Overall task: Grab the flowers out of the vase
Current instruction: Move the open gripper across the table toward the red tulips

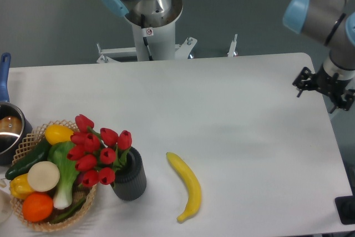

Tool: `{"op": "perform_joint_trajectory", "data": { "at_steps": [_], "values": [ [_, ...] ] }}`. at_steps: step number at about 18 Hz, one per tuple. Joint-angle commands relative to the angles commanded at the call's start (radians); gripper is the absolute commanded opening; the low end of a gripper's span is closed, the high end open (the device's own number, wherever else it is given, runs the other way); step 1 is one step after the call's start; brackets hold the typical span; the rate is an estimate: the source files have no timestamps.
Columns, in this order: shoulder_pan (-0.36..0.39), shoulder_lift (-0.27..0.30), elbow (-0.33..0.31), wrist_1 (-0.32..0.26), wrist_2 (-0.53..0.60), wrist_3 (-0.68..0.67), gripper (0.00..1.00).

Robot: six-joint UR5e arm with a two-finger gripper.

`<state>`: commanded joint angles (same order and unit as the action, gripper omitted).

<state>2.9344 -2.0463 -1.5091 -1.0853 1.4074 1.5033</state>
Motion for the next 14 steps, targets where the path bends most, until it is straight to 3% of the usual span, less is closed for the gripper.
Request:
{"op": "perform_joint_trajectory", "data": {
  "at_steps": [2, 4, 10, 14],
  "values": [
    [0.035, 0.003, -0.08, 0.123, -0.146, 0.0, 1.0],
    [0.04, 0.017, -0.15, 0.207, -0.183, -0.008, 1.0],
    [0.064, 0.095, -0.272, 0.228, -0.286, -0.011, 1.0],
    [0.055, 0.192, -0.353, 0.226, -0.304, -0.021, 1.0]
  ]
}}
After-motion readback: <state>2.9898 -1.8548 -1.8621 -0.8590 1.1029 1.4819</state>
